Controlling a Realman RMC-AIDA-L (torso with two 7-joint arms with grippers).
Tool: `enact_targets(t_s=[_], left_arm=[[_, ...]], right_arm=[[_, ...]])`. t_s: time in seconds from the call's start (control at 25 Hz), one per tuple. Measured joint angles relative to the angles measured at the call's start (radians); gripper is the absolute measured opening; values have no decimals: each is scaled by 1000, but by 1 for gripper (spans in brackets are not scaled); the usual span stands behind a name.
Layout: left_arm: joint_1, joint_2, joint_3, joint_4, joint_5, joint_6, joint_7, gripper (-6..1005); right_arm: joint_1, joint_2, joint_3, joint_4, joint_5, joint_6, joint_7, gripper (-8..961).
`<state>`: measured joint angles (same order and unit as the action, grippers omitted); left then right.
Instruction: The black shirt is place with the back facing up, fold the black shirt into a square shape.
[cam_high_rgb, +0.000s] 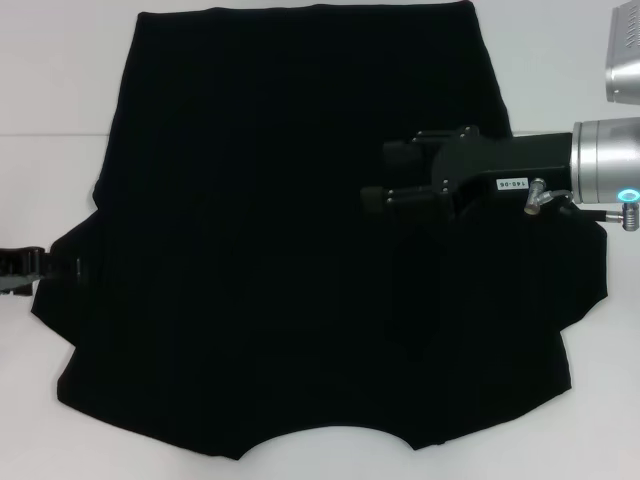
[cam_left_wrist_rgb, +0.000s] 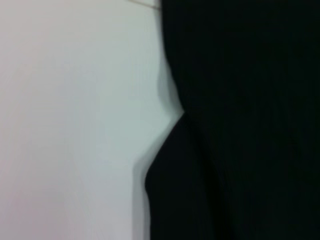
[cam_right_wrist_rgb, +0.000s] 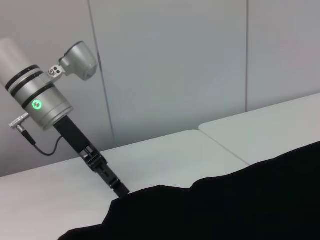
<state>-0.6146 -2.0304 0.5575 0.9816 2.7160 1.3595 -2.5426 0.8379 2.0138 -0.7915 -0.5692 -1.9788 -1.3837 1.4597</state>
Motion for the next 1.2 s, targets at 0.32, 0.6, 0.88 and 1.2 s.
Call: enact_targets(t_s=[0.32, 0.6, 0.88, 1.2], left_arm=[[1, -4, 21, -3, 24, -33, -46, 875], [-1, -4, 22, -27, 33, -50, -67, 876], [2, -4, 22, -42, 34, -72, -68, 876], [0, -4, 22, -67, 34, -86, -65, 876]], right_arm=[[1, 2, 0, 0, 0, 6, 0, 815], [-3, 4, 2, 0, 2, 15, 2, 814], [-4, 5, 2, 0, 2, 13, 0, 814], [-7, 6, 2, 0, 2, 13, 0, 814]])
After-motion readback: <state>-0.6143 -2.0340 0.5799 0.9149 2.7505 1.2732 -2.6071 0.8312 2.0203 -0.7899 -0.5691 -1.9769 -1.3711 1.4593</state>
